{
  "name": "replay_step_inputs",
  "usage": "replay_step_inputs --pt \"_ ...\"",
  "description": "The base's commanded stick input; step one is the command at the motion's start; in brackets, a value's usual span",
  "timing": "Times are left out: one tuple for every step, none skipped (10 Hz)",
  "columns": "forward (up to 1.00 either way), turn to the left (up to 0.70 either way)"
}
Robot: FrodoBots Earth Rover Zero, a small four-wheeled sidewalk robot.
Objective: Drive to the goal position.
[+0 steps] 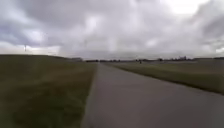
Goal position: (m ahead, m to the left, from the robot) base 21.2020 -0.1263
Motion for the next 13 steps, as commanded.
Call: replay_step_inputs --pt "1.00 0.00" --pt "1.00 0.00" --pt "1.00 0.00" --pt "1.00 0.00" --pt "1.00 0.00" --pt "1.00 0.00" --pt "1.00 0.00" --pt "1.00 0.00" --pt "1.00 0.00" --pt "1.00 0.01" --pt "1.00 0.40" --pt "1.00 0.40" --pt "1.00 0.38"
